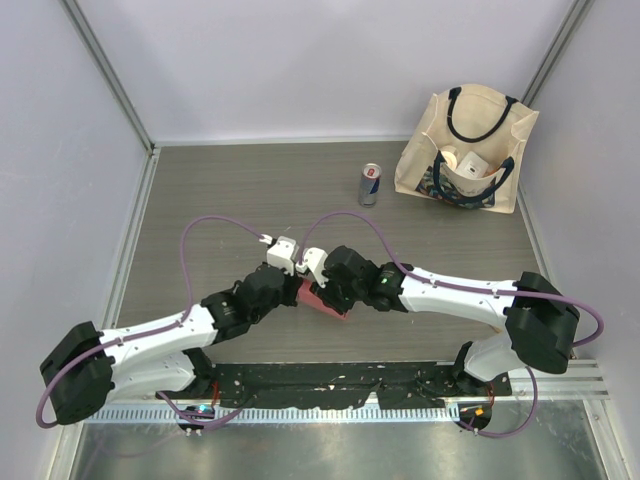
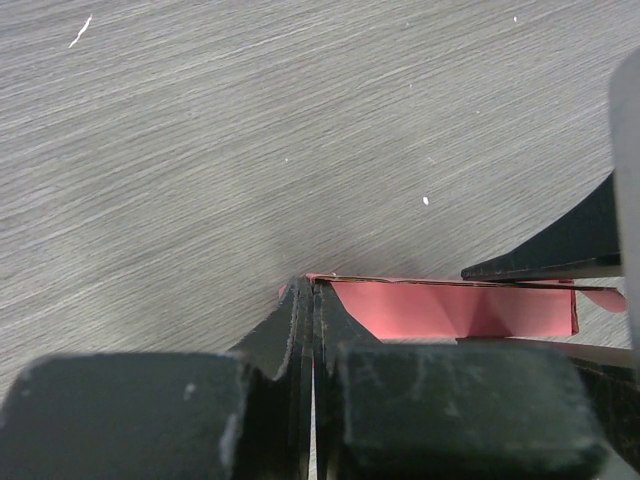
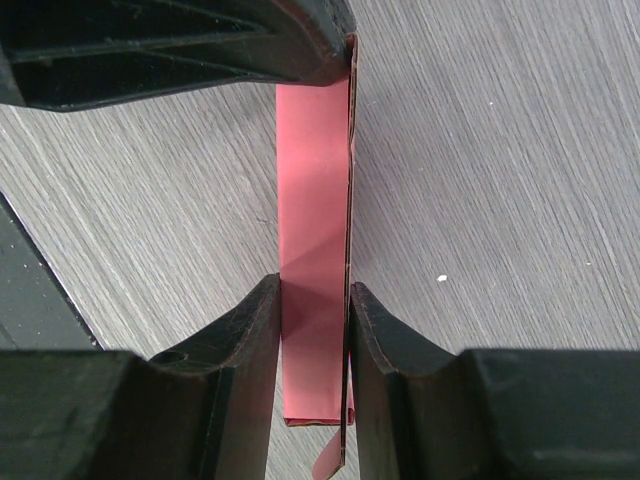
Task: Fold the paper box
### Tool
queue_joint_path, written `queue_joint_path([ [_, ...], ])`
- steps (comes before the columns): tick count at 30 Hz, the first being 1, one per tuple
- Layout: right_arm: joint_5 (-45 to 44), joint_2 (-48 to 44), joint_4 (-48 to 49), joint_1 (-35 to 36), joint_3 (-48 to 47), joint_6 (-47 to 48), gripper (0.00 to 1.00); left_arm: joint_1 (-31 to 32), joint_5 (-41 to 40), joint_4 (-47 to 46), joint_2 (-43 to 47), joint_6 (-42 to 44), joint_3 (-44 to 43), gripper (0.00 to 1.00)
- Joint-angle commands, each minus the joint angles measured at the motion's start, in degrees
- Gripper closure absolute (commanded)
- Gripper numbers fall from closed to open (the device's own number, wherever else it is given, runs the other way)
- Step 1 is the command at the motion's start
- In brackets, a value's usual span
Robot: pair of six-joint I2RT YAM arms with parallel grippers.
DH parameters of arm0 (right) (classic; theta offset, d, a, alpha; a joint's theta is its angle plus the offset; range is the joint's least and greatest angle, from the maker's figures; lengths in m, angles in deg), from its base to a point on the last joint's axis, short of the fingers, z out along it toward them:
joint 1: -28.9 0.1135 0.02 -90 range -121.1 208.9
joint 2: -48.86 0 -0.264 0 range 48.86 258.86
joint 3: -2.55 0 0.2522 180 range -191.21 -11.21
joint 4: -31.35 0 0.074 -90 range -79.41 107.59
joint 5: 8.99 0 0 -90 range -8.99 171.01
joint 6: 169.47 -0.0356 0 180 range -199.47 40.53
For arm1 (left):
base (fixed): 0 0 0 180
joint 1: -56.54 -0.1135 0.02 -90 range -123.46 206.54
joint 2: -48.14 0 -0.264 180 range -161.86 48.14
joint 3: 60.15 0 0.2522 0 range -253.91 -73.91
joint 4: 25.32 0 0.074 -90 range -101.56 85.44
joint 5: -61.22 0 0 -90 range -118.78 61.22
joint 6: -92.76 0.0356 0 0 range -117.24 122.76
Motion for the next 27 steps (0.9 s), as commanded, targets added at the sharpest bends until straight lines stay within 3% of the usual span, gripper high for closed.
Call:
queue_joint_path([
  [1, 0.9, 0.7, 3.7, 0.1, -1.0, -0.3, 0.92, -0.1, -0.5, -5.4, -0.2, 0.3, 0.5, 1.0],
  [5, -2.0, 0.9, 5.3, 0.0, -0.5, -2.4, 0.82, -0.1, -1.8, -6.2, 0.8, -0.3, 3.4, 1.0],
  [6, -4.1, 0.7, 5.1, -0.1, -0.5, -3.4, 0.7, 0.0, -1.9, -6.2, 1.6, -0.3, 3.8, 1.0],
  [8, -4.5, -0.4, 3.9, -0.4, -1.1, -7.4, 0.57, 0.1, -1.9, -6.1, 2.4, -0.6, 4.2, 1.0],
  [9, -5.3, -1.1, 2.5, -0.4, -1.3, -9.1, 0.47, 0.0, -1.9, -5.9, 2.7, -0.7, 4.2, 1.0],
  [13, -12.3, -5.3, -5.3, -0.4, -3.6, -19.0, 0.26, 0.1, -1.6, -6.0, 1.9, -0.8, 4.0, 1.0],
  [19, -13.8, -14.7, -16.0, -0.6, -4.1, -30.2, 0.26, 0.7, -1.8, -6.0, 1.5, -1.3, 3.8, 1.0],
  [22, -12.0, -17.1, -16.2, -0.6, -2.7, -33.9, 0.33, 0.9, -2.1, -5.5, 2.4, -1.5, 3.8, 1.0],
  [27, -12.5, -16.2, -16.6, -0.5, -1.7, -36.8, 0.54, 1.0, -2.1, -4.9, 3.1, -1.6, 3.9, 1.0],
])
